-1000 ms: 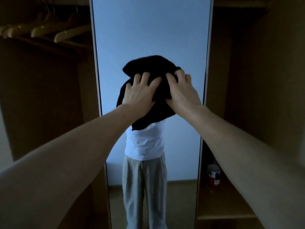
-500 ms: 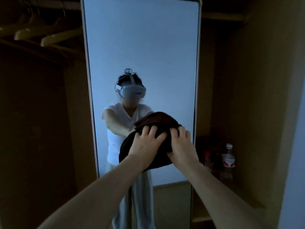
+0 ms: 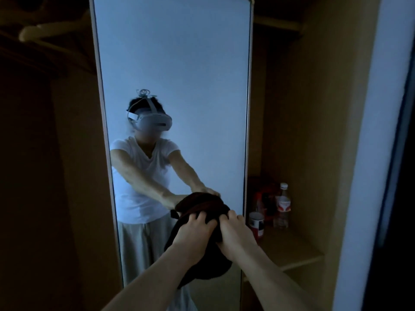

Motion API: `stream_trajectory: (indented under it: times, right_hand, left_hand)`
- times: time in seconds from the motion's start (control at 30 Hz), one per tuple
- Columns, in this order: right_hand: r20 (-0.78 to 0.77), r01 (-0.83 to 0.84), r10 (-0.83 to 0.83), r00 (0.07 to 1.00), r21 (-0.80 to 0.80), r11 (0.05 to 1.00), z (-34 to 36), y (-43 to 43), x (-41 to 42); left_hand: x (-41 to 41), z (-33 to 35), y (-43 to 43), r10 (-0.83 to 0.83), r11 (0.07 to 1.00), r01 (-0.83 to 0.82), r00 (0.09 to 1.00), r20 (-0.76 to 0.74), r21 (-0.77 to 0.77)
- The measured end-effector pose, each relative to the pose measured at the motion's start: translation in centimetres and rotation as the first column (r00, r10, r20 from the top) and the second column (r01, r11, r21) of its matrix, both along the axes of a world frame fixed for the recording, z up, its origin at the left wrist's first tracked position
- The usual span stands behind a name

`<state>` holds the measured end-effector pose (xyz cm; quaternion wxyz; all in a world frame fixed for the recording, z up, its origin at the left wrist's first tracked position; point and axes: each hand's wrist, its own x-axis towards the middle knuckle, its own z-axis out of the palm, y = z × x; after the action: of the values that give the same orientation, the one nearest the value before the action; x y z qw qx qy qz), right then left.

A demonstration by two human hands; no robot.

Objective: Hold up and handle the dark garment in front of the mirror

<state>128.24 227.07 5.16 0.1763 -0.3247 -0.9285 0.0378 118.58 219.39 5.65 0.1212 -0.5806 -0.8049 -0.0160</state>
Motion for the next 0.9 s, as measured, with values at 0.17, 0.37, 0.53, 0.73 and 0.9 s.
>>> stream_trajectory:
  times: [0.17, 0.37, 0.53, 0.73, 0.9]
  right_hand:
    - [0.052, -0.005, 0.003, 0.999, 0.046, 0.999, 1.3, -1.5, 1.0]
    - [-0.066, -0.074, 0.092, 0.994, 0.232, 0.97, 7.9, -3.3, 1.5]
    - [-0.272, -0.02, 0.163, 0.949, 0.461, 0.887, 17.7, -3.8, -1.4]
    - [-0.371, -0.009, 0.218, 0.903, 0.491, 0.871, 19.5, -2.5, -6.4]
    - [-0.372, -0.052, 0.239, 0.897, 0.448, 0.893, 11.5, -1.1, -6.1]
  left_hand:
    - [0.3, 0.2, -1.5, -0.067, 0.997, 0.066, 0.997, 0.032, 0.047]
    - [-0.9, 6.6, -4.4, -0.113, 0.951, 0.156, 0.979, -0.171, 0.268]
    - [-2.9, 16.7, -5.4, 0.046, 0.852, 0.135, 0.943, -0.329, 0.505]
    - [-5.4, 18.6, -4.3, 0.206, 0.817, 0.021, 0.923, -0.326, 0.576]
    - [-6.8, 10.8, -3.4, 0.109, 0.847, 0.069, 0.948, -0.299, 0.527]
